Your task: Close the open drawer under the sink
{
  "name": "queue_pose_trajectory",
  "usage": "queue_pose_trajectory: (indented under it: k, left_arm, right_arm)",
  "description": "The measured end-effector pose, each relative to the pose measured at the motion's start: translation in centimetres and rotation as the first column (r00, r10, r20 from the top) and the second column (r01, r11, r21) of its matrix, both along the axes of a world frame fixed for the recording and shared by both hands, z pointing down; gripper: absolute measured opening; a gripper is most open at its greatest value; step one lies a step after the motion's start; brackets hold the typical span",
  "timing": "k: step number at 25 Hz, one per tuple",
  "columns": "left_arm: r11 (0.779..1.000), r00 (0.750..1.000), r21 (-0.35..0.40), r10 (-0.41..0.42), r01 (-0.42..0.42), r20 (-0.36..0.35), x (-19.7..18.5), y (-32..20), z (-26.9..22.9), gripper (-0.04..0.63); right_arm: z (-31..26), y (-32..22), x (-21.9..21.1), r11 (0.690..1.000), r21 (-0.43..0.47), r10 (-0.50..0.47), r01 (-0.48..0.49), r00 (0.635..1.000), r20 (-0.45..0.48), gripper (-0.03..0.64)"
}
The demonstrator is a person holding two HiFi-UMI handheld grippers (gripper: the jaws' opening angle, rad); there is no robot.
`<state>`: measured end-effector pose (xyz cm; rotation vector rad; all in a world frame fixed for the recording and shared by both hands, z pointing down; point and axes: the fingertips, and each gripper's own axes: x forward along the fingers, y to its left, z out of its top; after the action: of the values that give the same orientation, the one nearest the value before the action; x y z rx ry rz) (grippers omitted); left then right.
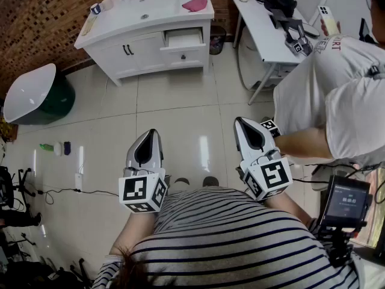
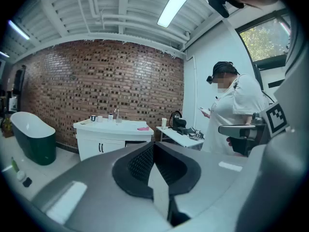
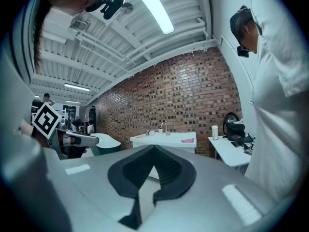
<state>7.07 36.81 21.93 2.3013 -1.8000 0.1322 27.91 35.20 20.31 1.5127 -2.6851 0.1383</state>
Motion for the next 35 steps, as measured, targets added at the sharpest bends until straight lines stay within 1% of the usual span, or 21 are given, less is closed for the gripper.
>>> queue_pose_trajectory:
  k: [4, 8, 12, 18, 21, 24, 29, 32, 35]
  left_arm:
    - [1.000, 1.000, 0.010, -0.004, 0.004, 0.014, 0.9, 0.6, -0.3, 0.015]
    - [1.000, 1.000, 0.022, -0.005, 0.004, 0.030, 0.9, 0.5, -0.3, 0.015]
    - [0.999, 0.999, 0.035, 0.000, -0.001, 0.036, 1.3, -1.1, -0.3, 0.015]
    - [0.999, 1.000, 0.048, 0.009, -0.010, 0.012, 0.2, -3.9, 0.9, 0.015]
    - [0.999, 1.000, 0.048, 0.017, -0.017, 0.004, -0.1, -7.3, 2.1, 0.015]
    - [1.000, 1.000, 0.023, 0.018, -0.017, -0.018, -1.3, -11.3, 3.4, 0.015]
    - [0.999, 0.999, -0.004, 0.034, -0.034, -0.037, -4.5, -19.3, 3.7, 0.015]
    - [0.998, 0.997, -0.025, 0.060, -0.061, -0.045, -6.3, -25.1, 3.9, 0.015]
    - [0.995, 0.994, -0.045, 0.091, -0.094, -0.058, -8.0, -30.8, 4.2, 0.015]
  right_arm:
    - [0.4, 0.5, 1.5, 1.000, -0.012, 0.008, -0.008, 1.000, 0.022, 0.000]
    - [0.1, 0.2, 2.0, 1.000, 0.005, 0.013, -0.014, 0.999, 0.029, 0.000]
    - [-0.1, -1.3, 2.5, 1.000, 0.019, 0.014, -0.014, 0.999, 0.038, 0.000]
    - [0.6, -3.2, 1.7, 0.999, 0.033, 0.018, -0.019, 1.000, 0.007, 0.000]
    - [1.6, -6.1, 1.7, 0.999, 0.029, 0.034, -0.034, 0.999, 0.003, 0.000]
    - [2.6, -9.9, 0.8, 0.999, 0.011, 0.048, -0.048, 0.999, -0.008, 0.000]
    - [2.4, -17.0, -2.3, 0.997, -0.004, 0.076, -0.077, 0.997, -0.016, 0.000]
    - [1.9, -22.2, -4.7, 0.997, -0.001, 0.074, -0.074, 0.997, -0.018, 0.000]
    - [1.8, -27.3, -7.1, 0.996, -0.023, 0.085, -0.086, 0.996, -0.029, 0.000]
